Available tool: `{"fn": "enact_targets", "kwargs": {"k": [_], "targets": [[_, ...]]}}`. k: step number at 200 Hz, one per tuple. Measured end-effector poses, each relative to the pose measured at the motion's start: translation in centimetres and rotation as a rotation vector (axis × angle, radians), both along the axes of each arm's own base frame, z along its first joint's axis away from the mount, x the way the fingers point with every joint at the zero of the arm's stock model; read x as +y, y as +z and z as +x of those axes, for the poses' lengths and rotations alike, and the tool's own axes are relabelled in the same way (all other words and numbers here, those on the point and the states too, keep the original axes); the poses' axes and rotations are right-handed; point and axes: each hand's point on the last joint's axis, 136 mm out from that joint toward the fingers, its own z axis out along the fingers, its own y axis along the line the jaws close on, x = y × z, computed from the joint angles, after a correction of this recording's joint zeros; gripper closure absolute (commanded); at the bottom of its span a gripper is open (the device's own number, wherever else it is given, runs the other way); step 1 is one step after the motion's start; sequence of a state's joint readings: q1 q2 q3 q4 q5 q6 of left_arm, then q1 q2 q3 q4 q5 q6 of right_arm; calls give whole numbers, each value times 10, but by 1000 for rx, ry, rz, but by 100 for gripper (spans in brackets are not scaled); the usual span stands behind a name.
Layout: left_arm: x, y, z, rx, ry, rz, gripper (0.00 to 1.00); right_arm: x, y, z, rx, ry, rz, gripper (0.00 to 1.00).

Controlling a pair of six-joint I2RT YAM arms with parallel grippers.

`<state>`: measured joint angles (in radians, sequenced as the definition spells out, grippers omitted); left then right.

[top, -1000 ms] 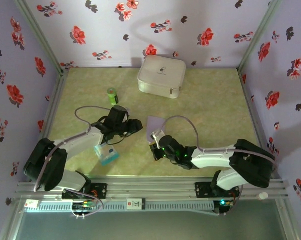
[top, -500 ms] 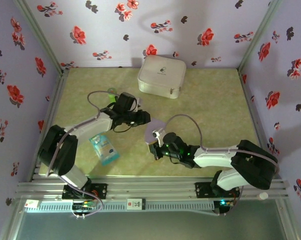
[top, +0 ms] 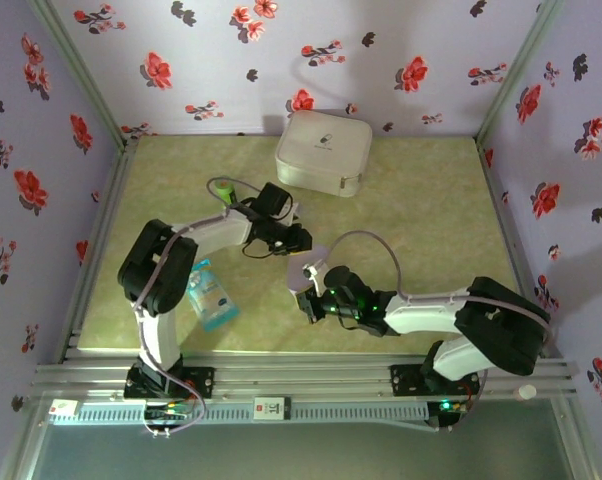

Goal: Fold a paper plane with a square sheet of paper (pick it up from the middle)
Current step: Third fold the triangle at the center of the table.

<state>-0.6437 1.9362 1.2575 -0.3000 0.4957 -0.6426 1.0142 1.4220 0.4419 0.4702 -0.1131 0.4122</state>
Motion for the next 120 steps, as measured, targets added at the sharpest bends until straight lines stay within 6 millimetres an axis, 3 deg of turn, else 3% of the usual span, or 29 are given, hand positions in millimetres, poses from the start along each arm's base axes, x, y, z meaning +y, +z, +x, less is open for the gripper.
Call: {"fn": "enact_targets", "kwargs": {"k": [44, 120], "targets": [[3, -36, -8, 61, -29, 66, 78, 0, -3, 0, 5, 0, -9, 100], [1, -36, -7, 48, -47, 67, 79, -16, -13, 16, 55, -74, -66, 100]]}}
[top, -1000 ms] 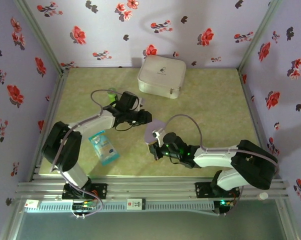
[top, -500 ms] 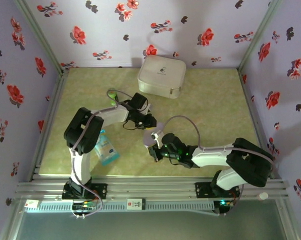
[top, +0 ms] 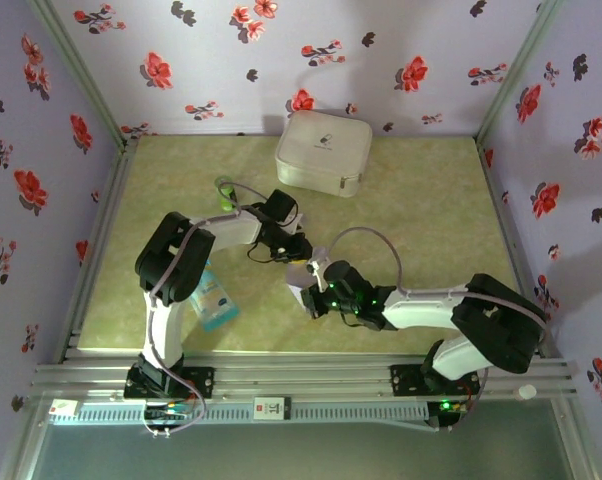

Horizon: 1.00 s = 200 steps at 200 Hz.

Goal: Fold a paper plane with a square sheet of paper (pick it up from the middle)
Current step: Third fold the triangle at the center of the table.

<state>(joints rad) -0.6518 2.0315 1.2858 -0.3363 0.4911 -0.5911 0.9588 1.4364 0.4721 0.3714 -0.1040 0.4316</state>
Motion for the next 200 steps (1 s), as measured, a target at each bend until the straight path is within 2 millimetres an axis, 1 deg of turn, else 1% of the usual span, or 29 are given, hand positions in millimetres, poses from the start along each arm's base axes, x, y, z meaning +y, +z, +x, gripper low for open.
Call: {"fn": "enact_targets", "kwargs": {"k": [34, 65, 106, 200], "targets": [[0, 0, 0, 0, 0, 0, 79, -11, -5, 10, 25, -51, -35, 100], [0, 0, 0, 0, 0, 0, 79, -14, -4, 19, 28, -83, -51, 100], [0, 0, 0, 0, 0, 0, 79, -20, -11, 27, 52, -120, -93, 100], [0, 0, 0, 0, 1, 0, 79, -26, -19, 32, 88, -156, -123, 100]]}}
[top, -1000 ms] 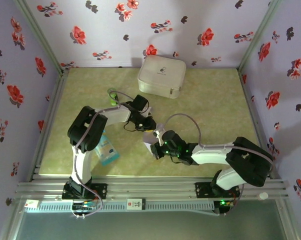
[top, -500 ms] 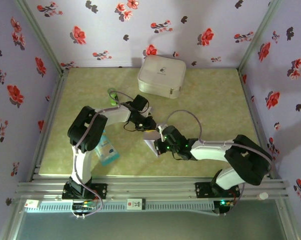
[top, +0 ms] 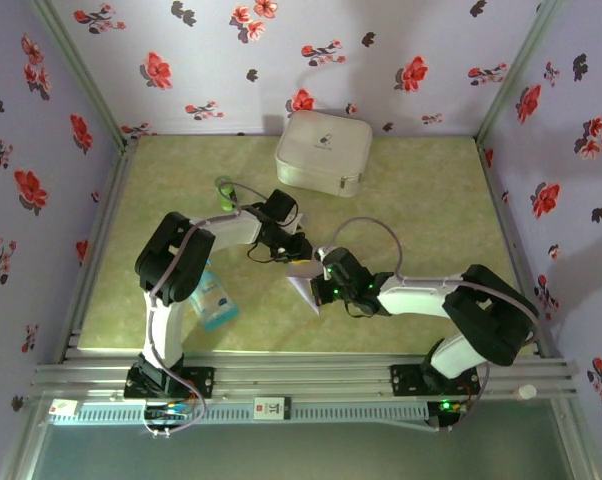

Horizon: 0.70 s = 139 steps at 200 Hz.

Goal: Fold a paper plane with a square sheet of paper (pick it up from the middle)
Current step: Third fold the triangle at the center of the table.

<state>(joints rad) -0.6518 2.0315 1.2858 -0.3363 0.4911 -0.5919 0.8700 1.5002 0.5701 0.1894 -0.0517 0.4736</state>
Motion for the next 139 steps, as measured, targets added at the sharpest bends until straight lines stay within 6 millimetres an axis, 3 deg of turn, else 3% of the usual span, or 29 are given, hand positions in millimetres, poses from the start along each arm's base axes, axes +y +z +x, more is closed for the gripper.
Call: {"fn": "enact_targets", "kwargs": {"k": [139], "targets": [[0, 0, 0, -1, 0, 0, 79, 1, 4, 2, 28, -9, -23, 100]]}}
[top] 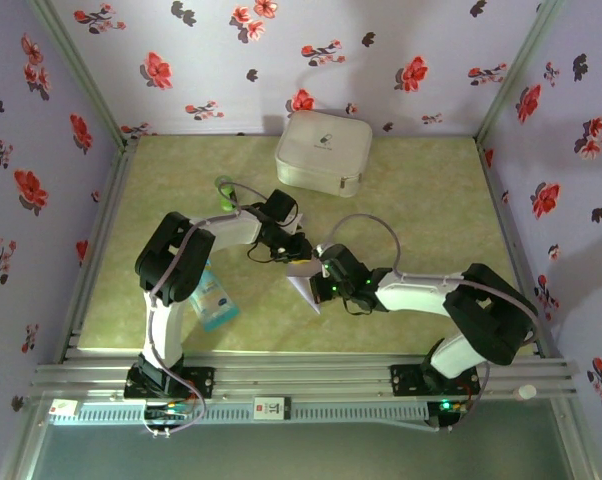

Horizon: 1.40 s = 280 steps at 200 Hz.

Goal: Fold a paper plane with a square sheet of paper (pick it up from the middle)
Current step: Third fold the triangle at the center of the table.

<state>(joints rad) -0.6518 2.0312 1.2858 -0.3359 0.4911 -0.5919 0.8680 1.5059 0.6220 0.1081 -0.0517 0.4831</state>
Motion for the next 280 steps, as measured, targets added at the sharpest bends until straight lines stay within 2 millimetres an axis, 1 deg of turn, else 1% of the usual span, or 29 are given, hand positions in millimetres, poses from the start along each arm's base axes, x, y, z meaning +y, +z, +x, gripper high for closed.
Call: {"fn": "enact_targets", "kwargs": {"k": [87, 280], "targets": [[0, 0, 0, 1, 3, 0, 79, -5, -8, -1, 29, -7, -45, 100], [0, 0, 0, 0, 3, -1, 79, -8, -12, 2, 37, -23, -79, 100]]}}
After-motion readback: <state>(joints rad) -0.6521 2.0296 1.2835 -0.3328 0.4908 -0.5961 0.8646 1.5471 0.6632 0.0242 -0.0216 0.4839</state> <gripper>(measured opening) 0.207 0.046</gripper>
